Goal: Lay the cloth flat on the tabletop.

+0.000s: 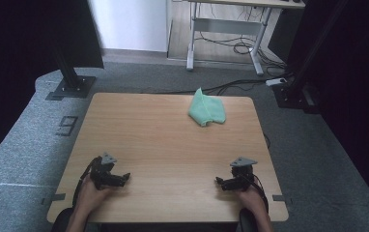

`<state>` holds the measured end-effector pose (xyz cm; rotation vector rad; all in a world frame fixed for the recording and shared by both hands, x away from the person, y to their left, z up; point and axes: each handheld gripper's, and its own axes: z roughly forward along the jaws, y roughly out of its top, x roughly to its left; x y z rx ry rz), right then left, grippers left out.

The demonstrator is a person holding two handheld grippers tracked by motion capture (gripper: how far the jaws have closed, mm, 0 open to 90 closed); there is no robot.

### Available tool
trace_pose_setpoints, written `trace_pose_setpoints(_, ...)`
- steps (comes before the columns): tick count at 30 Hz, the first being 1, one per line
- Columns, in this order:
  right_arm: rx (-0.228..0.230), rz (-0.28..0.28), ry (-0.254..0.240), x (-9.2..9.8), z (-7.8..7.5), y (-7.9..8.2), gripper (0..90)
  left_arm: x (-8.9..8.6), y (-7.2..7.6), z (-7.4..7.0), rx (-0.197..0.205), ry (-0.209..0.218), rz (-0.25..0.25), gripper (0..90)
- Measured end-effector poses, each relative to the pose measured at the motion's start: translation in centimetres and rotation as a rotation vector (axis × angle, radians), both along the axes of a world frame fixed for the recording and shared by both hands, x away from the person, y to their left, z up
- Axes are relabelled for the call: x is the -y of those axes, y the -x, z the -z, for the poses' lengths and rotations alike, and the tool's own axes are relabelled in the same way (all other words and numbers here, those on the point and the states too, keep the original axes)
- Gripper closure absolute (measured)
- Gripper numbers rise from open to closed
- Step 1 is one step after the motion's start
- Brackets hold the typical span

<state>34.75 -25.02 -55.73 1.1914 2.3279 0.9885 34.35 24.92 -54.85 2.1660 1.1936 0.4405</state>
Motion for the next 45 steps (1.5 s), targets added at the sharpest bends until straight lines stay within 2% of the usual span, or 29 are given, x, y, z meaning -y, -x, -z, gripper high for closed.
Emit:
trace_pose_setpoints(16,0.000,-0.007,-0.002,0.1,0.0,0.0,0.0,0.0,0.0,0.0,0.000,0.001,0.000,0.0)
trace_pose_setpoints(23,-0.014,-0.010,-0.010,0.1,-0.2,-0.2,2.0,0.0,0.0,0.0,0.000,0.000,0.000,0.0)
trace_pose_setpoints(30,-0.044,-0.021,-0.032,0.3,-0.7,-1.2,7.3,0.0,0.0,0.0,0.000,0.001,0.000,0.0)
trace_pose_setpoints(39,-0.038,-0.040,-0.082,0.1,-1.9,-2.4,7.5,0.0,0.0,0.0,0.000,0.001,0.000,0.0)
trace_pose_setpoints(45,-0.041,-0.036,-0.094,0.0,-2.5,-3.6,13.1,0.0,0.0,0.0,0.000,0.001,0.000,0.0)
